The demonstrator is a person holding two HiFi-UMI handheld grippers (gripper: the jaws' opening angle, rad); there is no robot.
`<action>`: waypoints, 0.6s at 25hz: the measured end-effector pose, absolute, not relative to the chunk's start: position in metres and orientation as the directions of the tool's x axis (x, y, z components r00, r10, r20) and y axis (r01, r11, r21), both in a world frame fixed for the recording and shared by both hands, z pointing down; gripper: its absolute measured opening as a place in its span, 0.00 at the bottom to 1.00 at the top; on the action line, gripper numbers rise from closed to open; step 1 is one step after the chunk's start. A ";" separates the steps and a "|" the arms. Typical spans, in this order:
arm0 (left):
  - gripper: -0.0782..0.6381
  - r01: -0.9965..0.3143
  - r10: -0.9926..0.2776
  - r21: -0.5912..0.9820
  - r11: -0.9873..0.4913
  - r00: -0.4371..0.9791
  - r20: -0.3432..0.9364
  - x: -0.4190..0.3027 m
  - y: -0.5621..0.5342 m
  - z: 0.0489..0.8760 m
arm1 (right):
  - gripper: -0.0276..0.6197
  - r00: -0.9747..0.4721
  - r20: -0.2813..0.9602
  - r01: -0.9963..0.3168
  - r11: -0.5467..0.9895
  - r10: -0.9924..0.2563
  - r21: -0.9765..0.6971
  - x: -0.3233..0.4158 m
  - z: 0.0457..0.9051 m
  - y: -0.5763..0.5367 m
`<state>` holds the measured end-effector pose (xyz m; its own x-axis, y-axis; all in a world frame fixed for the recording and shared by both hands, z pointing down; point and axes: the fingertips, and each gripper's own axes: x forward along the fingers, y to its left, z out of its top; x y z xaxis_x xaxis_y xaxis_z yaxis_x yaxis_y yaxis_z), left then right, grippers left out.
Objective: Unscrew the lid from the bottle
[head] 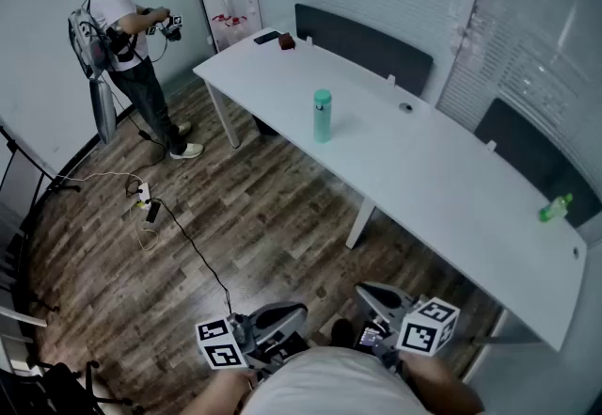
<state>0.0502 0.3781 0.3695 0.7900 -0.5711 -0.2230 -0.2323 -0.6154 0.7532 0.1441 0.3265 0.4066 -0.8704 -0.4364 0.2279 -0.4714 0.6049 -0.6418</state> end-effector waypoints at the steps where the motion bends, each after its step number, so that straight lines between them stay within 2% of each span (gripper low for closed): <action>1: 0.13 -0.232 -0.571 0.753 -0.616 0.790 -0.224 0.050 0.379 0.370 | 0.08 -0.871 0.228 -0.471 0.607 -0.435 -0.640 0.144 0.407 0.327; 15: 0.13 -0.254 -0.588 0.749 -0.613 0.780 -0.217 0.044 0.373 0.369 | 0.08 -0.872 0.223 -0.466 0.599 -0.436 -0.651 0.142 0.409 0.320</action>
<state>0.0444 0.3732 0.3693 0.7797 -0.5875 -0.2166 -0.2536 -0.6126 0.7486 0.1415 0.3200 0.4087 -0.8721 -0.4356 0.2229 -0.4657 0.5991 -0.6513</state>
